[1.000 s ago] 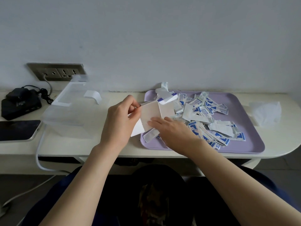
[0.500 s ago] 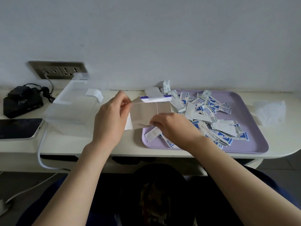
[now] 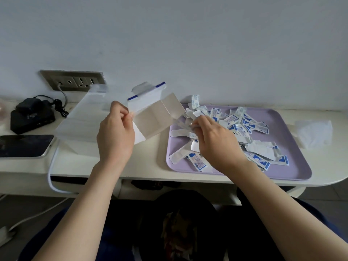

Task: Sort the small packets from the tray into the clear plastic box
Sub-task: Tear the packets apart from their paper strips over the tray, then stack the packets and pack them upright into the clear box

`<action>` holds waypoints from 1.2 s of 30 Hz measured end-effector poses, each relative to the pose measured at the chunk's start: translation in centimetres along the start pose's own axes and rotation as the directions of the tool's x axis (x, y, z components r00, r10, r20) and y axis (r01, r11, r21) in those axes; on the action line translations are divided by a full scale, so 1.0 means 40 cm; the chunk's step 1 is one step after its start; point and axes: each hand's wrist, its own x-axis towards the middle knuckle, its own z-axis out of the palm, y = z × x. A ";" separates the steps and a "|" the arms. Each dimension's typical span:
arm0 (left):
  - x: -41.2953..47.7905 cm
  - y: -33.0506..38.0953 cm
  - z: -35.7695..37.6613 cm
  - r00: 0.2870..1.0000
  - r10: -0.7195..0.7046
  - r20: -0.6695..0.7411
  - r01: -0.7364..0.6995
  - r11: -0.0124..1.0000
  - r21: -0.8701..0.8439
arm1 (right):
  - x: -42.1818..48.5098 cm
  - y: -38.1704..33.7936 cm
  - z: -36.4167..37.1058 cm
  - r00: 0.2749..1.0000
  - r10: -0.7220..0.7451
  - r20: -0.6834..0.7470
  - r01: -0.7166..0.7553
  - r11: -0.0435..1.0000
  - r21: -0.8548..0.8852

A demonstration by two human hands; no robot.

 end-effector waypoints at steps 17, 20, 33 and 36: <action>-0.009 0.024 0.074 0.979 -0.160 0.125 0.183 0.964 -0.195 | 0.027 0.123 0.004 0.915 0.384 0.120 -0.385 0.923 -0.016; -0.034 0.035 0.071 0.986 0.160 -0.044 -0.156 0.984 0.084 | 0.035 0.134 0.018 0.930 0.328 0.164 -0.328 0.944 -0.024; -0.136 0.005 0.179 0.512 0.223 0.830 -0.635 0.749 0.190 | 0.070 0.151 0.095 0.908 0.230 0.350 -0.180 0.969 -0.169; -0.132 0.011 0.181 0.511 0.208 0.834 -0.607 0.774 0.180 | 0.077 0.156 0.107 0.938 0.215 0.271 -0.166 0.967 -0.194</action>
